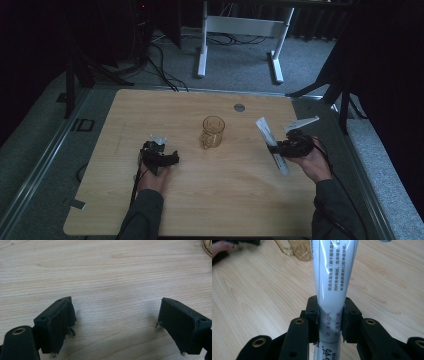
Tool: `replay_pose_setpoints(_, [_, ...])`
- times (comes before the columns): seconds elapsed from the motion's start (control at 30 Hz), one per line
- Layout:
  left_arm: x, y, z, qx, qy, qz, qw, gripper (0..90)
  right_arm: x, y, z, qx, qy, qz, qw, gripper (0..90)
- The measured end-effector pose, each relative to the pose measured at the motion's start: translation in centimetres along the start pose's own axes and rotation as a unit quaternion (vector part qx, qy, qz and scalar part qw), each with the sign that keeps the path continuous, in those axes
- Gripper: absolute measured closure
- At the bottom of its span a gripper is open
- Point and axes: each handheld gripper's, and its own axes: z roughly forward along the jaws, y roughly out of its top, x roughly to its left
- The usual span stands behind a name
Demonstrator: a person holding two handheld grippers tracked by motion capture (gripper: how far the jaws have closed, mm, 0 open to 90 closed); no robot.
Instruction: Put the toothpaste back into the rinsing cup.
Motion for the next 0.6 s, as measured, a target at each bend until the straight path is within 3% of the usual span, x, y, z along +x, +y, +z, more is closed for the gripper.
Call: replay_pose_setpoints(0.6, [0.0,0.0,0.0,0.001,0.0,0.002,1.0,12.7,0.4,1.7,0.2,-0.053,0.005,0.013,0.9985,71.4])
